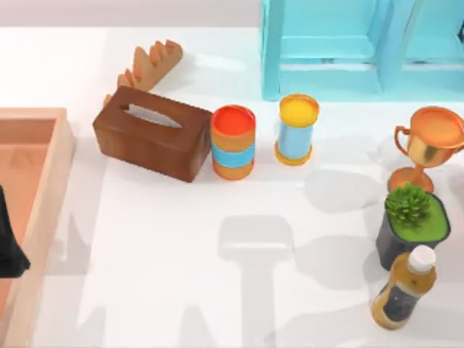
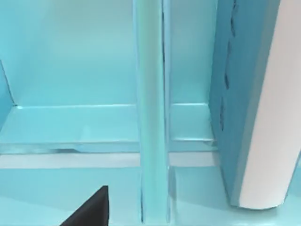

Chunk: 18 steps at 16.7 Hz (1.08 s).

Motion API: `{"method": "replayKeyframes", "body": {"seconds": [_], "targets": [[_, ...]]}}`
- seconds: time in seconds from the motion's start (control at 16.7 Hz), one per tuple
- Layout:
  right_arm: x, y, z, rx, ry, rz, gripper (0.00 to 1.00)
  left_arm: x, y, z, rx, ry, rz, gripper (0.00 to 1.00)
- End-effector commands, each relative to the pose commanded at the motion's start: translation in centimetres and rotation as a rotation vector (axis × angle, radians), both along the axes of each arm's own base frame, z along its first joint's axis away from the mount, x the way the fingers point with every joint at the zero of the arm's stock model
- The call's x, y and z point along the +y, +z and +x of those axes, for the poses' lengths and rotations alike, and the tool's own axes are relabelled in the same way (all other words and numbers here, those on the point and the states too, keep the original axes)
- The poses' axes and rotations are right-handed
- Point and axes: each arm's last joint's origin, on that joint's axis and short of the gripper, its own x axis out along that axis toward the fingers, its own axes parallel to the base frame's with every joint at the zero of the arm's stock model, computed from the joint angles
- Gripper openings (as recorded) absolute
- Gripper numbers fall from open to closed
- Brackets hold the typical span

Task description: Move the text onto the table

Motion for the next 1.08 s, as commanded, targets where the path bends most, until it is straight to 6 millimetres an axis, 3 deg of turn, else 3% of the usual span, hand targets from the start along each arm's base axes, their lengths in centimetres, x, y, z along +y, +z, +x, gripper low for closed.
{"method": "replayKeyframes", "body": {"seconds": [0.3, 0.78, 1.08], "targets": [[-3.0, -2.7, 2.3, -0.045, -0.032, -0.022, 1.00, 0.0, 0.0, 0.0, 0.000, 0.000, 0.000, 1.00], [-3.2, -2.4, 2.7, -0.052, -0.035, -0.025, 1.00, 0.0, 0.0, 0.0, 0.000, 0.000, 0.000, 1.00], [-4.0, -2.6, 6.7, -0.060, -0.039, -0.023, 1.00, 0.0, 0.0, 0.0, 0.000, 0.000, 0.000, 1.00]]}}
